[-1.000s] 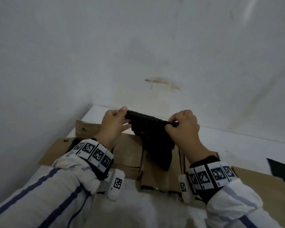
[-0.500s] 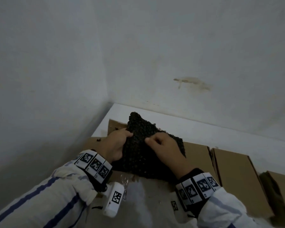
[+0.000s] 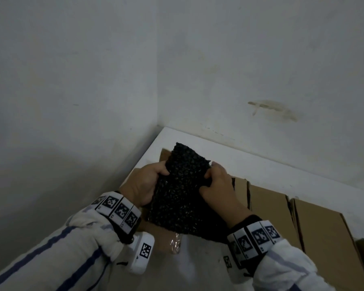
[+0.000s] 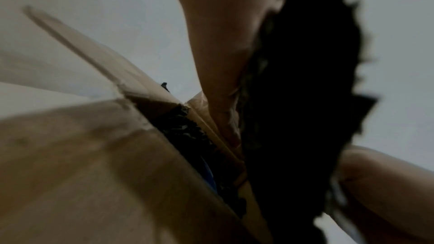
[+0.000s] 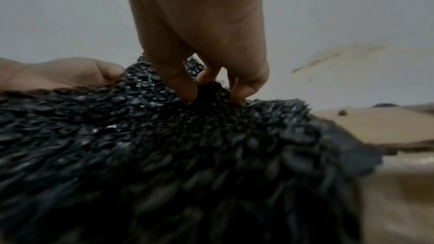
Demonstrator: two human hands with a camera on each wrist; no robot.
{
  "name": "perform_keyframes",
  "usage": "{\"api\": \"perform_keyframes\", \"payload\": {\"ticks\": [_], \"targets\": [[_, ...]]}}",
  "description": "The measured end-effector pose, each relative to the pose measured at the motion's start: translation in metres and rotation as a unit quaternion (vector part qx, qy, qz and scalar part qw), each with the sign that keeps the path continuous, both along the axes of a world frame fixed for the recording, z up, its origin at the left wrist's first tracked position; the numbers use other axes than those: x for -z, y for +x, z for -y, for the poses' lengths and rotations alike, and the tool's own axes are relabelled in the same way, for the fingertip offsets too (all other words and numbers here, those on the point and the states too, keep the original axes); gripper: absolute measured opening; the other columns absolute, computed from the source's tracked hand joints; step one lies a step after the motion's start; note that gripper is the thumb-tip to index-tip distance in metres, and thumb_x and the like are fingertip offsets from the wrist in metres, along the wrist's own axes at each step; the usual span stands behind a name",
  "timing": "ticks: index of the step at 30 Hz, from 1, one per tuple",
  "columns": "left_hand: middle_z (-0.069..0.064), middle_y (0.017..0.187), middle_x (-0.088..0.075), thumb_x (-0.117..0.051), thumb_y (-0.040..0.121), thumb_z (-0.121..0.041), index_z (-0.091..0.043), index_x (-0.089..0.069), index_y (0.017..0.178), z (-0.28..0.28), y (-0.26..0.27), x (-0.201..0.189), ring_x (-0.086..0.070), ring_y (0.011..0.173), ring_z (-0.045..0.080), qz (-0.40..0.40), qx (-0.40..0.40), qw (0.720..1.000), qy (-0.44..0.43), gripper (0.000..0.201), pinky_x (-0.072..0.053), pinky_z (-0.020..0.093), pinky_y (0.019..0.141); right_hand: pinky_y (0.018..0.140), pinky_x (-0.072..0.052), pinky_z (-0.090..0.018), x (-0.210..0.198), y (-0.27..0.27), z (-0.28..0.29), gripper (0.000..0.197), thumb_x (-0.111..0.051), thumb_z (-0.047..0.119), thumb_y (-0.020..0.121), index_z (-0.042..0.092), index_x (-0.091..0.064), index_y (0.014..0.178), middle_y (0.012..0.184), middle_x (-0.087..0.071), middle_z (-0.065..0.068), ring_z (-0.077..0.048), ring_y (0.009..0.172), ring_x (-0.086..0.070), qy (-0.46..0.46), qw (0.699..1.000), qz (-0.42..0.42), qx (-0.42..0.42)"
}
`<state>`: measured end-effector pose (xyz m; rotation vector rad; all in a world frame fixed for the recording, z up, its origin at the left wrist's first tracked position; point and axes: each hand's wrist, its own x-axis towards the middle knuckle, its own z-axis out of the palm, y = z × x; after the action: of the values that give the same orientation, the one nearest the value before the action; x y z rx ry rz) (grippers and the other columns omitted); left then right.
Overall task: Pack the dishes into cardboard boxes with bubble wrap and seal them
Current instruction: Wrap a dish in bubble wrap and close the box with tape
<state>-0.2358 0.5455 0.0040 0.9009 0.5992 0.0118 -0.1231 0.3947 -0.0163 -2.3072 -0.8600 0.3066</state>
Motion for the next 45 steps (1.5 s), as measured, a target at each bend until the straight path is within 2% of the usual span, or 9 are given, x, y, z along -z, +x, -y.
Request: {"api": "perform_keyframes", "payload": {"ticks": [2, 5, 16, 21, 24, 28, 34, 38, 45], "targets": [[0.008, 0.088, -0.062, -0.048, 0.060, -0.009, -0.009, -0.058, 0.086, 0.001, 0.005, -0.004, -0.056, 0.082, 0.024, 0.016, -0.005, 1.000, 0.005, 0.027, -0.043, 0.037, 0.082, 0.059, -0.035, -0.024, -0.006, 0.011, 0.000, 0.028, -0.055, -0.003, 0.072, 0.018, -0.036, 0.074, 0.086, -0.047, -0.005, -0.022, 0.081, -0.048, 0.037, 0.997, -0.060, 0.023], [0.007, 0.085, -0.061, -0.051, 0.054, -0.009, -0.009, -0.063, 0.079, 0.002, 0.012, -0.006, -0.056, 0.079, 0.024, 0.035, -0.038, 0.999, -0.007, 0.028, -0.043, 0.037, 0.082, 0.052, -0.031, -0.027, -0.014, 0.022, 0.005, 0.026, -0.051, -0.001, 0.079, 0.018, -0.035, 0.074, 0.072, -0.042, -0.002, -0.018, 0.061, -0.040, 0.010, 0.990, -0.136, 0.027], [0.011, 0.079, -0.061, -0.041, 0.063, -0.006, -0.007, -0.059, 0.074, 0.008, 0.011, 0.002, -0.055, 0.076, 0.029, -0.038, -0.043, 0.998, 0.019, 0.022, -0.046, 0.038, 0.079, 0.050, -0.032, -0.029, -0.021, 0.018, 0.023, 0.028, -0.058, -0.001, 0.061, 0.018, -0.039, 0.068, 0.066, -0.041, -0.004, -0.019, 0.058, -0.041, 0.245, 0.896, -0.356, 0.100], [0.002, 0.081, -0.056, -0.050, 0.083, -0.006, -0.010, -0.061, 0.082, 0.002, 0.001, 0.001, -0.051, 0.074, 0.015, -0.150, 0.019, 0.935, 0.320, 0.011, -0.037, 0.026, 0.060, 0.050, -0.043, -0.027, -0.028, 0.004, 0.018, 0.041, -0.039, -0.024, 0.067, 0.015, -0.041, 0.080, 0.079, -0.049, -0.008, -0.021, 0.067, -0.049, 0.310, 0.838, -0.448, 0.034], [0.003, 0.085, -0.059, -0.062, 0.079, -0.016, -0.011, -0.063, 0.082, -0.008, -0.006, 0.013, -0.055, 0.077, 0.014, -0.175, 0.026, 0.897, 0.404, 0.007, -0.040, 0.027, 0.062, 0.053, -0.045, -0.028, -0.022, -0.008, 0.009, 0.045, -0.036, -0.023, 0.073, 0.018, -0.046, 0.085, 0.089, -0.049, -0.009, -0.021, 0.074, -0.051, 0.281, 0.868, -0.408, 0.024], [0.016, 0.091, -0.070, -0.070, 0.076, -0.018, -0.004, -0.069, 0.087, -0.015, -0.020, 0.017, -0.067, 0.080, 0.027, -0.076, 0.010, 0.978, 0.196, 0.017, -0.051, 0.032, 0.068, 0.064, -0.055, -0.034, -0.018, -0.017, 0.000, 0.045, -0.050, -0.012, 0.081, 0.021, -0.046, 0.111, 0.106, -0.053, -0.005, -0.019, 0.085, -0.059, 0.232, 0.915, -0.328, 0.041], [0.020, 0.121, -0.061, -0.047, 0.097, -0.008, 0.000, -0.052, 0.126, -0.025, -0.027, 0.023, -0.062, 0.102, 0.030, -0.015, -0.056, 0.987, 0.147, 0.030, -0.054, 0.035, 0.079, 0.059, -0.049, -0.029, -0.013, -0.016, -0.003, 0.042, -0.072, 0.029, 0.080, 0.016, -0.042, 0.107, 0.098, -0.057, -0.010, -0.018, 0.073, -0.060, 0.177, 0.927, -0.312, 0.110], [0.015, 0.123, -0.061, -0.047, 0.098, -0.014, -0.011, -0.050, 0.127, -0.023, -0.028, 0.028, -0.059, 0.111, 0.032, -0.016, -0.073, 0.993, 0.091, 0.030, -0.053, 0.045, 0.086, 0.060, -0.044, -0.026, -0.020, -0.012, 0.005, 0.042, -0.074, 0.048, 0.072, 0.018, -0.046, 0.085, 0.081, -0.059, 0.000, -0.014, 0.070, -0.058, 0.009, 0.969, -0.244, -0.041], [0.013, 0.110, -0.064, -0.040, 0.100, -0.009, -0.009, -0.059, 0.106, -0.017, -0.023, 0.028, -0.061, 0.101, 0.028, 0.000, -0.102, 0.995, 0.016, 0.020, -0.052, 0.040, 0.080, 0.085, -0.048, -0.032, -0.031, -0.032, 0.016, 0.078, -0.073, 0.065, 0.056, 0.028, -0.040, 0.116, 0.111, -0.047, 0.005, -0.015, 0.101, -0.048, -0.252, 0.937, 0.043, -0.237]]}}
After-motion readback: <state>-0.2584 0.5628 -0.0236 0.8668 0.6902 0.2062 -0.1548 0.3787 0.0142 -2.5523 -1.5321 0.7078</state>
